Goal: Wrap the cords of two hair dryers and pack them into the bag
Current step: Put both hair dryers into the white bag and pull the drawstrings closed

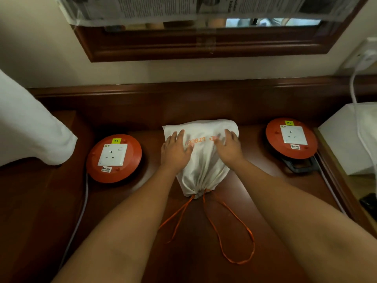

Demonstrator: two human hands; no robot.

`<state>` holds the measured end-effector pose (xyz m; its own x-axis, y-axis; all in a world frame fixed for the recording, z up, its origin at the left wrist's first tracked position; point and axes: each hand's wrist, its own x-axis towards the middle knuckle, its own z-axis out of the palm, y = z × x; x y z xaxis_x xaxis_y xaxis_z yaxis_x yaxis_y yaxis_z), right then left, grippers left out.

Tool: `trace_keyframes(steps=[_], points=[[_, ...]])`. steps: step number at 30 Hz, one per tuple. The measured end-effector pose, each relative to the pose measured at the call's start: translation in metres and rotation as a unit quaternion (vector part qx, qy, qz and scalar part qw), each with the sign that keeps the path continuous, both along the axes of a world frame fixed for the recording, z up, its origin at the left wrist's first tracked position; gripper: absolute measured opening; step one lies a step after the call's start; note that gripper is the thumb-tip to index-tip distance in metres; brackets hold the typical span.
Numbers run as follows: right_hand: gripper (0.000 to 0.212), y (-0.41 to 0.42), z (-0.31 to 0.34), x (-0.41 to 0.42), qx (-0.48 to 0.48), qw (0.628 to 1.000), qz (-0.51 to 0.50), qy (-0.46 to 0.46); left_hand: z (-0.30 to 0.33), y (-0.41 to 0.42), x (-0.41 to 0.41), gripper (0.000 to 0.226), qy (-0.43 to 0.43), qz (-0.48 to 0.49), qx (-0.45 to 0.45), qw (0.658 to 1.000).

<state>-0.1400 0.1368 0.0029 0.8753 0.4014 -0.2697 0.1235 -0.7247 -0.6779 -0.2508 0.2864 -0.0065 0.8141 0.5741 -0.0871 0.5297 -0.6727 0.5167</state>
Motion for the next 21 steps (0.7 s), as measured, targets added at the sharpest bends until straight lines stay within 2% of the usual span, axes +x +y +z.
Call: trace_keyframes(steps=[3, 5, 8, 11, 12, 14, 16, 18, 21], points=[[0.067, -0.023, 0.004, -0.040, -0.031, 0.999, -0.001, -0.012, 0.006, -0.021, -0.048, 0.063, -0.005, 0.021, -0.016, 1.000], [0.061, -0.039, -0.005, -0.074, -0.052, 0.999, -0.006, 0.014, 0.002, -0.044, -0.084, 0.062, 0.002, 0.051, -0.024, 0.998], [0.056, -0.054, -0.020, -0.123, -0.075, 0.995, 0.011, 0.060, -0.012, -0.075, -0.124, 0.069, 0.090, 0.059, -0.025, 0.994], [0.077, -0.058, -0.035, -0.158, -0.130, 0.989, 0.048, 0.060, -0.026, -0.096, -0.148, 0.064, 0.190, 0.039, -0.017, 0.981], [0.076, -0.058, -0.038, -0.165, -0.168, 0.983, 0.053, 0.051, -0.028, -0.100, -0.155, 0.058, 0.215, 0.039, -0.003, 0.976], [0.052, -0.058, -0.040, -0.176, -0.226, 0.972, 0.044, 0.044, -0.031, -0.106, -0.168, 0.043, 0.243, 0.043, 0.019, 0.969], [0.030, -0.061, -0.040, -0.184, -0.212, 0.975, 0.031, 0.062, -0.034, -0.109, -0.177, 0.030, 0.257, 0.047, 0.029, 0.965], [0.018, -0.067, -0.039, -0.191, -0.145, 0.983, 0.015, 0.111, -0.032, -0.111, -0.182, 0.025, 0.236, 0.071, -0.007, 0.969], [0.025, -0.076, -0.030, -0.198, -0.065, 0.984, -0.015, 0.163, -0.016, -0.112, -0.179, 0.012, 0.097, 0.137, -0.183, 0.969]])
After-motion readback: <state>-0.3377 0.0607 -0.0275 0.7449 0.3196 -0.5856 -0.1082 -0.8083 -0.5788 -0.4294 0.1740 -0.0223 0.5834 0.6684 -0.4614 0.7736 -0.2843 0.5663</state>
